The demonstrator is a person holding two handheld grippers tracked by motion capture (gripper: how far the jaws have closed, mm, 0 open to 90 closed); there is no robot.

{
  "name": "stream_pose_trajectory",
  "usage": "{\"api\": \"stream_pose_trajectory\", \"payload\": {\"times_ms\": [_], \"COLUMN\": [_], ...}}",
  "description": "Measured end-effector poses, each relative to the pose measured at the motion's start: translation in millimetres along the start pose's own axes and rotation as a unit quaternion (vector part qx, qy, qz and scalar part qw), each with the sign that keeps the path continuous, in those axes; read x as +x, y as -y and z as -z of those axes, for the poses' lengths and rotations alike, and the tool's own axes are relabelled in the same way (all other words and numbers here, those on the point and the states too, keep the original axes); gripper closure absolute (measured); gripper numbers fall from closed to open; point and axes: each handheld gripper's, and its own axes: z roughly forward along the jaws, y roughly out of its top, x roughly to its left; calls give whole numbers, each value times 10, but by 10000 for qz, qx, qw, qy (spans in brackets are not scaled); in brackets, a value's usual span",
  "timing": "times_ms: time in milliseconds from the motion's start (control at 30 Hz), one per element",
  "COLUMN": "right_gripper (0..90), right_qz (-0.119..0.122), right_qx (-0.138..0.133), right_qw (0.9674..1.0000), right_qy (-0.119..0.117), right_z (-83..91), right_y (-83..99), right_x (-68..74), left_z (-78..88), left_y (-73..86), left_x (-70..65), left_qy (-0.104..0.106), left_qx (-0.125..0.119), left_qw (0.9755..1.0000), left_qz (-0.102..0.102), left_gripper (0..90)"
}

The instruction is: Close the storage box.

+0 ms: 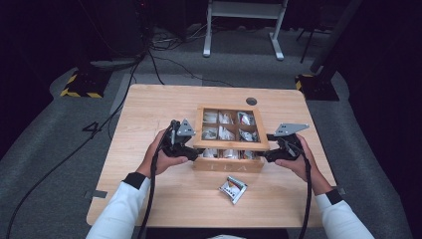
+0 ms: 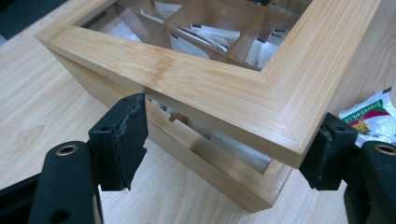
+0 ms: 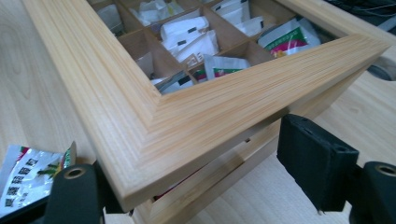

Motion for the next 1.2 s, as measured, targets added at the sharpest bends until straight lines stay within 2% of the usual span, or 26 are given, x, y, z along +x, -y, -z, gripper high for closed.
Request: {"api": "stream_pose_trajectory", "payload": {"times_ms": [267, 400, 667, 900, 1200], "right_gripper": [237, 233, 234, 223, 227], "right_qz": [76, 32, 84, -23, -26], "right_qx": [132, 172, 276, 278, 364], "right_qw": [9999, 9997, 9994, 9991, 9989], "right_qy": [-44, -144, -174, -308, -303], "right_z": [-26, -26, -48, -52, -72], "right_y": [43, 68, 103, 150, 207], "right_x": [42, 53, 98, 103, 133], "left_z": [-31, -49, -83, -113, -124], "left_y": [18, 31, 93, 147, 190], "left_x": [-17, -33, -45, -53, -75], "left_qy": [58, 98, 224, 323, 349], "left_qx": [149, 237, 291, 345, 383], "left_qw": [9999, 9996, 9993, 9989, 9986], "left_qz": [-64, -88, -79, -46, -90], "left_gripper": [237, 212, 206, 204, 206]}}
